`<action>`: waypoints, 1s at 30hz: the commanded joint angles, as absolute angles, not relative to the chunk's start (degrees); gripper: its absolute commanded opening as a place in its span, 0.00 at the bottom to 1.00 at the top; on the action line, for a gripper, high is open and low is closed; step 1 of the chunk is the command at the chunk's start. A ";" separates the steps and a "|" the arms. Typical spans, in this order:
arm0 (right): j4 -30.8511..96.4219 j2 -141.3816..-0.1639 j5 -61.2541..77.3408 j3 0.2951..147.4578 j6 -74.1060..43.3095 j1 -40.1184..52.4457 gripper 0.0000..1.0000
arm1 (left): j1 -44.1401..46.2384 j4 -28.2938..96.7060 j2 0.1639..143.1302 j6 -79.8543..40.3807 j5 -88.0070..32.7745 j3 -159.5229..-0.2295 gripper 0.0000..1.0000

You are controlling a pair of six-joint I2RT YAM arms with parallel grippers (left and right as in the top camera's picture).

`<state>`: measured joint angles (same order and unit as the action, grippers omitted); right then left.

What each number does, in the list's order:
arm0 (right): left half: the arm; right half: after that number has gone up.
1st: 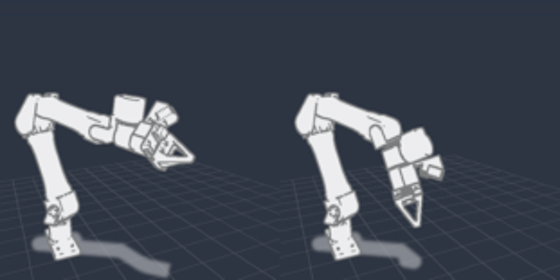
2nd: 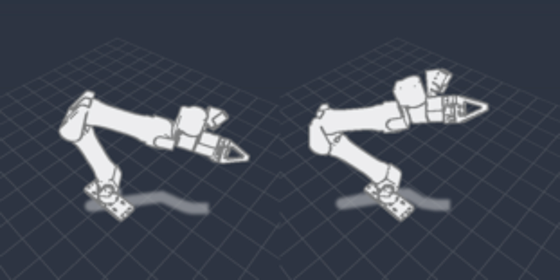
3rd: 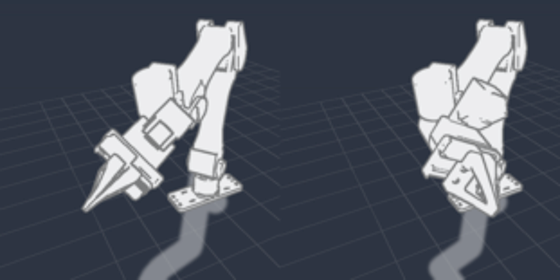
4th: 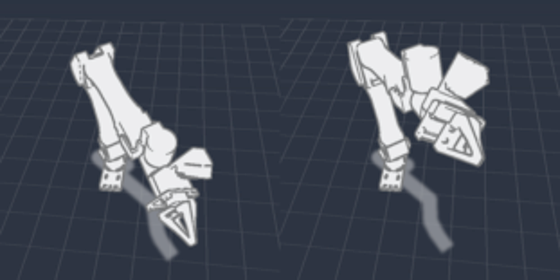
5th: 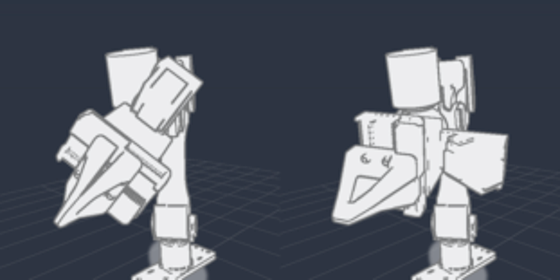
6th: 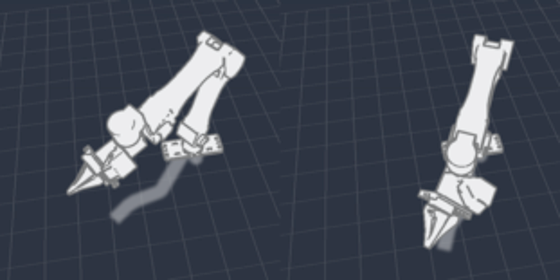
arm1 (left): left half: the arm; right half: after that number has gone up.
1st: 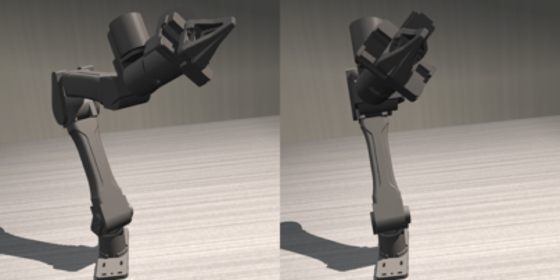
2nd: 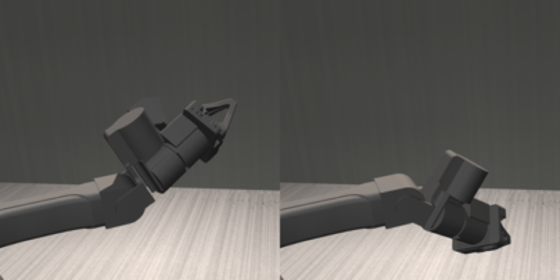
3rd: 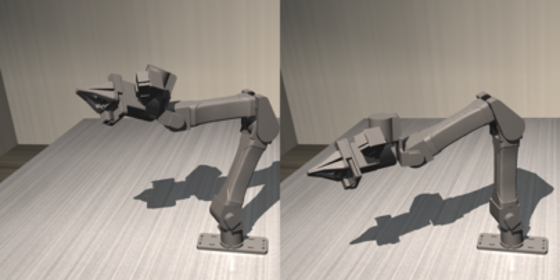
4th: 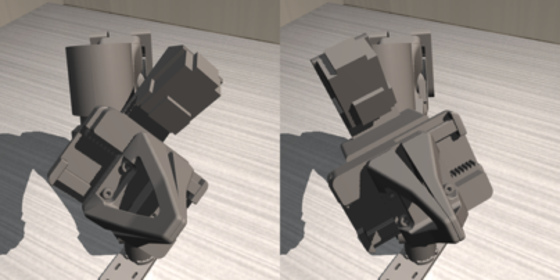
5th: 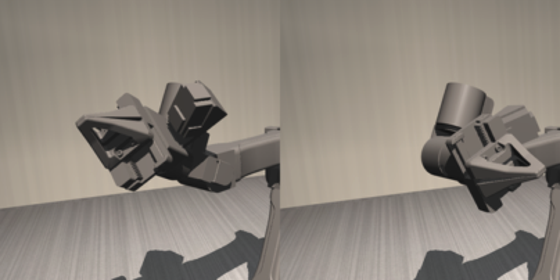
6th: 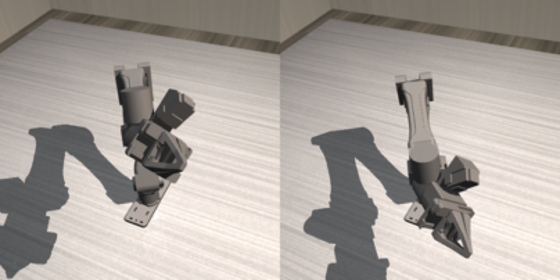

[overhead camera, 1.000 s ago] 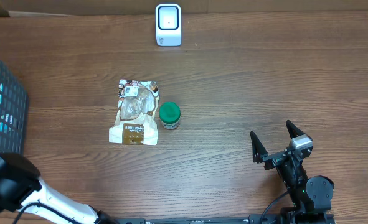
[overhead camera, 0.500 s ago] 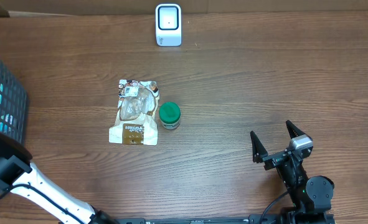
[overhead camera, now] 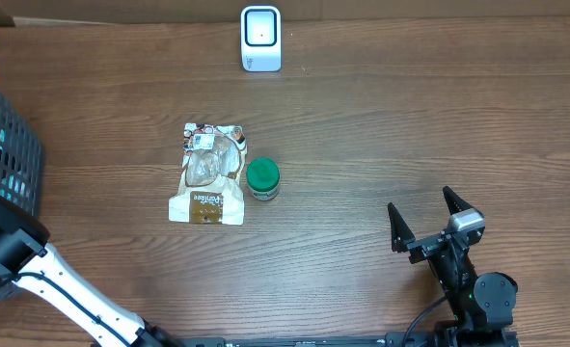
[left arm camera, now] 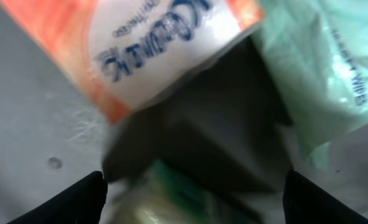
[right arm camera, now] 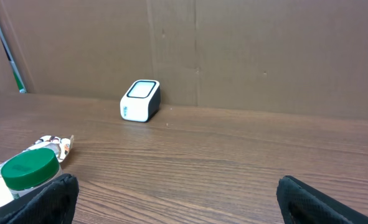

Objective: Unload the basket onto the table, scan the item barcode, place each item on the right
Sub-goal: 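Reach the left gripper into the basket and grasp the mint-green packet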

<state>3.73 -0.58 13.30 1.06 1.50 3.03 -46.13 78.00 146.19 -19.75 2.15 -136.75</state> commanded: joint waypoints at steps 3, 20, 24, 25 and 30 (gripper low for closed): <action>3.44 -0.16 13.41 0.47 1.37 2.92 1.00 | -45.71 79.11 150.45 -20.80 1.89 -136.53 0.51; 3.44 -0.16 13.41 0.47 1.37 2.92 1.00 | -45.58 85.23 131.63 -22.76 0.93 -151.52 0.04; 3.44 -0.16 13.41 0.47 1.34 2.92 1.00 | -44.27 85.14 121.10 -22.74 -2.92 -152.75 0.04; 3.44 -0.16 13.41 0.47 1.37 2.92 1.00 | -43.81 85.27 118.91 -22.72 -3.66 -152.75 0.04; 3.44 -0.16 13.41 0.47 1.37 2.92 1.00 | -37.41 87.57 108.18 -20.84 -6.24 -152.75 0.04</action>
